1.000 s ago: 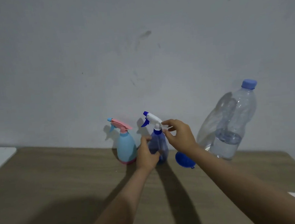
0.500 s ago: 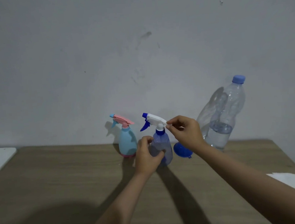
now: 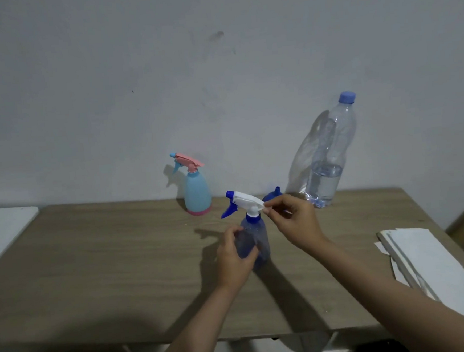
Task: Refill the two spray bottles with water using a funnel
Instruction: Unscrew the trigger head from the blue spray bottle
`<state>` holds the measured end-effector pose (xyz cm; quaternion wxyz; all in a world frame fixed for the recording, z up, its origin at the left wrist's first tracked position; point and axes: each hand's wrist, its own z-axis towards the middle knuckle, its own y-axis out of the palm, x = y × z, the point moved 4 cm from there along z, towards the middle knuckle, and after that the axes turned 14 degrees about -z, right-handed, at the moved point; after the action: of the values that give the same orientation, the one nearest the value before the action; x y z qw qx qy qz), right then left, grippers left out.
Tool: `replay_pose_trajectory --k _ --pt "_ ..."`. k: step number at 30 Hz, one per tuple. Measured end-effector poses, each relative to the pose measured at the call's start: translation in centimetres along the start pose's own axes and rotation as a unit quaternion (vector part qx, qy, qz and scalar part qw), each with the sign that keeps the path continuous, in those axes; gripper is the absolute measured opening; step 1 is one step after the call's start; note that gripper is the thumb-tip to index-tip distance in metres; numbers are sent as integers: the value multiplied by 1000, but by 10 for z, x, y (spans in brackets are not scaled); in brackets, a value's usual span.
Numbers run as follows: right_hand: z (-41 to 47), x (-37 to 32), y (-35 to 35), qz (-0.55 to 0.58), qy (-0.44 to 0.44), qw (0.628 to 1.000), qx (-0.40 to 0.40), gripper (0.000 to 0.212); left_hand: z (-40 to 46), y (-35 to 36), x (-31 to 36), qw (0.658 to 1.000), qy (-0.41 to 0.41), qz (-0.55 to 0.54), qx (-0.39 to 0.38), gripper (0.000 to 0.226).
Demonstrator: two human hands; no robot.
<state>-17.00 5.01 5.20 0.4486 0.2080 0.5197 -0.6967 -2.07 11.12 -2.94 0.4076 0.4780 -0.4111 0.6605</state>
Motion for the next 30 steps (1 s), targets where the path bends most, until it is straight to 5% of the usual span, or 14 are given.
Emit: replay_pose_trajectory --k 8,17,30 --pt "-23 19 30 40 123 991 19 33 -2 2 -10 998 -1 -53 35 49" --pt "-17 12 48 -24 114 990 79 37 4 0 -20 993 -13 -102 50 59" --pt "-21 8 51 -52 41 991 116 26 4 -1 -15 996 7 -84 22 42"
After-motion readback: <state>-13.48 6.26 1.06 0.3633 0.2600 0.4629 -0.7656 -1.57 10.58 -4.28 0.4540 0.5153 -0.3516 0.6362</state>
